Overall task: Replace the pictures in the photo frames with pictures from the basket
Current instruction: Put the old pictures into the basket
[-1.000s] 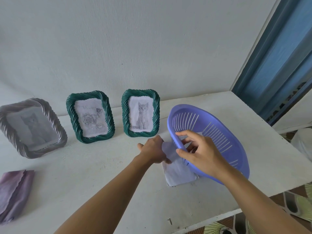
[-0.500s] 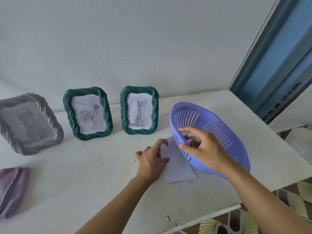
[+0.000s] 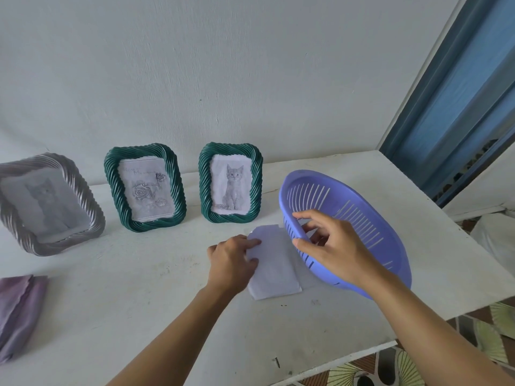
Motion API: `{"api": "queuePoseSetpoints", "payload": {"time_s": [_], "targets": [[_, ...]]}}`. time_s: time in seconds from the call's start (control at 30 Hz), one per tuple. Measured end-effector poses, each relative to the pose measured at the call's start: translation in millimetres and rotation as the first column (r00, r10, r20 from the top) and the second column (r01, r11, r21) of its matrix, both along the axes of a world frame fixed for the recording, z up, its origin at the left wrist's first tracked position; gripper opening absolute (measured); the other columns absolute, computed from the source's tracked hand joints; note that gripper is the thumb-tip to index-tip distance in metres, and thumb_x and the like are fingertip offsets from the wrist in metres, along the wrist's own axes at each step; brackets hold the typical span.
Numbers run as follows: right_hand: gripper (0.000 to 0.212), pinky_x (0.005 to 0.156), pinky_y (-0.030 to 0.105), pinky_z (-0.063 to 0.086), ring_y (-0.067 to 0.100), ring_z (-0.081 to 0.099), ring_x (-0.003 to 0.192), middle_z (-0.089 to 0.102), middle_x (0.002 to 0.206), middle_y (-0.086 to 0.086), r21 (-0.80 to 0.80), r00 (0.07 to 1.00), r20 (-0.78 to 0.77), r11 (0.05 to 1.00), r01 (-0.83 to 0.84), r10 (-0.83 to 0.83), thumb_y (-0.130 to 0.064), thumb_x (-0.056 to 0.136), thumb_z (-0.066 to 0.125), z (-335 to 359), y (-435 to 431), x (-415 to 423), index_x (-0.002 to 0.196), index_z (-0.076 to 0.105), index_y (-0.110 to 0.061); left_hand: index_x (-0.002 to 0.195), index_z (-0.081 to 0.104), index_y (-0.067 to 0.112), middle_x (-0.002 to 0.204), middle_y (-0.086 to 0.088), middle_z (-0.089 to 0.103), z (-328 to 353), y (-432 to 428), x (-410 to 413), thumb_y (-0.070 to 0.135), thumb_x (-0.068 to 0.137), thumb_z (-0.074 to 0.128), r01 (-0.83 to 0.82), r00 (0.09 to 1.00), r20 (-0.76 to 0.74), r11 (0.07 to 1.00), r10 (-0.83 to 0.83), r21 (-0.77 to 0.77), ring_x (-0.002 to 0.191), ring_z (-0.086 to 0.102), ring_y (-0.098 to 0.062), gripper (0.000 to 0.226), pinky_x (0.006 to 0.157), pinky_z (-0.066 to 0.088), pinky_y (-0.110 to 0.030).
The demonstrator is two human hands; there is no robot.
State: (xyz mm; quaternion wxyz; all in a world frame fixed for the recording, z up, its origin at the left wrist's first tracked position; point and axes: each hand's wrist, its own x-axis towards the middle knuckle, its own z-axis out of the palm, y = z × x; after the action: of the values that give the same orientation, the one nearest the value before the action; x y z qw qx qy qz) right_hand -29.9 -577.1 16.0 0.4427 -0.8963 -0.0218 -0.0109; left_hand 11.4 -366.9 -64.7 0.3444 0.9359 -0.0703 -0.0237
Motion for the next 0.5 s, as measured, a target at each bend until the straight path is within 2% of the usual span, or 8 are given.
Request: {"api": "queuePoseSetpoints", "payload": {"time_s": [0.1,0.2,0.33,0.43,0.5], "targets": [[0.036,0.071,0.027,0.054,0.009,0.062,0.066,0.068,0.092,-0.011,-0.029,1.000,-0.002,1.000,-0.005,0.005,-0.028,0.084,0.074,-3.4,2.4,-0.6,0.117,0.063,-0.036,0.118,0.072,0.034,0.108,0.010,0.070,-0.2,19.5,3.8,0.018,0.079,0.073,-0.028,0.999,-0.019,0.999,0.028,-0.032,0.088,0.063,-0.018,0.042,0.093,0.044,-0.037],[0.037,0.069,0.022,0.051,0.008,0.060,0.064,0.066,0.092,-0.011,-0.048,1.000,0.007,0.999,-0.017,0.018,-0.029,0.084,0.075,-8.0,8.4,-3.1,0.118,0.063,-0.035,0.115,0.074,0.030,0.111,0.004,0.072,1.1,40.4,4.9,0.014,0.076,0.078,-0.037,0.999,-0.029,0.997,0.035,-0.071,0.081,0.064,-0.018,0.042,0.089,0.052,-0.039],[0.038,0.066,0.016,0.047,0.008,0.059,0.062,0.065,0.092,-0.014,-0.098,0.999,0.009,0.995,-0.031,0.032,-0.034,0.083,0.074,-12.9,15.8,-5.2,0.119,0.061,-0.038,0.114,0.075,0.030,0.110,0.004,0.072,1.1,63.5,1.7,0.011,0.074,0.080,-0.064,0.998,-0.028,0.995,0.062,-0.077,0.076,0.064,-0.012,0.044,0.082,0.052,-0.029],[0.038,0.068,0.020,0.049,0.008,0.061,0.063,0.065,0.092,-0.015,-0.112,0.999,0.001,0.993,-0.032,0.032,-0.035,0.083,0.073,-11.2,15.0,-4.7,0.119,0.060,-0.039,0.115,0.074,0.031,0.108,0.009,0.071,1.4,65.0,-1.9,0.014,0.075,0.082,-0.038,0.998,-0.053,0.993,0.032,-0.109,0.074,0.063,0.000,0.044,0.071,0.044,-0.010],[0.037,0.067,0.019,0.048,0.007,0.062,0.064,0.066,0.091,-0.014,-0.103,1.000,0.003,0.994,-0.025,0.026,-0.032,0.084,0.073,-6.9,13.7,-4.5,0.119,0.061,-0.037,0.113,0.074,0.034,0.107,0.009,0.072,7.3,56.6,-3.8,0.014,0.076,0.083,-0.035,0.994,-0.106,0.980,0.014,-0.198,0.074,0.067,-0.007,0.043,0.069,0.047,-0.009]]}}
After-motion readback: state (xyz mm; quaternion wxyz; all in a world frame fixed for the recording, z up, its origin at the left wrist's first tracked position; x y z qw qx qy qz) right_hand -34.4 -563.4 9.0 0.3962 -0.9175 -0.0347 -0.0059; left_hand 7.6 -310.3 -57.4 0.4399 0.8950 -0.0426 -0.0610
